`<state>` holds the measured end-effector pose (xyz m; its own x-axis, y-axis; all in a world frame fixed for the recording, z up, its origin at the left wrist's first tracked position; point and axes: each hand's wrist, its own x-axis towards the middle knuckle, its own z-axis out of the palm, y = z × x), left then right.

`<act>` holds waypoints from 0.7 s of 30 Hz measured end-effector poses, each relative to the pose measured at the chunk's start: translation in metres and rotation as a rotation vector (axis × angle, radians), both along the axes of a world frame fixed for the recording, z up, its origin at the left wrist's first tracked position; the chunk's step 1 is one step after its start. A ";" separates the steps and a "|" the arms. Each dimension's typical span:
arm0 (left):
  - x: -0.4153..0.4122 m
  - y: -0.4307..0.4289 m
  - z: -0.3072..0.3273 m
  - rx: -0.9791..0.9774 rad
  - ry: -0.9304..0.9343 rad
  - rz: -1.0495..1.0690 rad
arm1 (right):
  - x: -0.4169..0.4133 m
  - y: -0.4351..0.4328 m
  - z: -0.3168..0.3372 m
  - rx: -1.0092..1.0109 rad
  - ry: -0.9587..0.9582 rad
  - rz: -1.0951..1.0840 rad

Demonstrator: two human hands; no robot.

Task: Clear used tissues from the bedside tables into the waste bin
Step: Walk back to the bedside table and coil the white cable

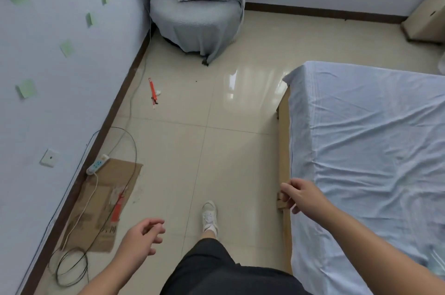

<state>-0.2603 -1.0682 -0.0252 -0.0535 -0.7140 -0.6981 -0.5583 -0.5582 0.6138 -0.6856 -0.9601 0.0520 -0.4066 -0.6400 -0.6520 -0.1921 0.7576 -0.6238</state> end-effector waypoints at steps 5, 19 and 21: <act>-0.093 -0.155 0.037 -0.090 0.107 -0.207 | -0.033 -0.054 0.001 0.047 0.002 -0.136; -0.315 -0.433 0.068 -0.208 0.126 -0.378 | -0.202 -0.262 -0.035 0.054 -0.120 -0.372; -0.326 -0.453 0.069 -0.189 0.101 -0.335 | -0.233 -0.318 -0.025 0.027 -0.115 -0.304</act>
<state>-0.5863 -1.5215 0.0434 -0.3671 -0.7608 -0.5352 -0.6222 -0.2268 0.7493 -0.9190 -1.2786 0.0272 -0.4993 -0.4825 -0.7196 0.1159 0.7859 -0.6074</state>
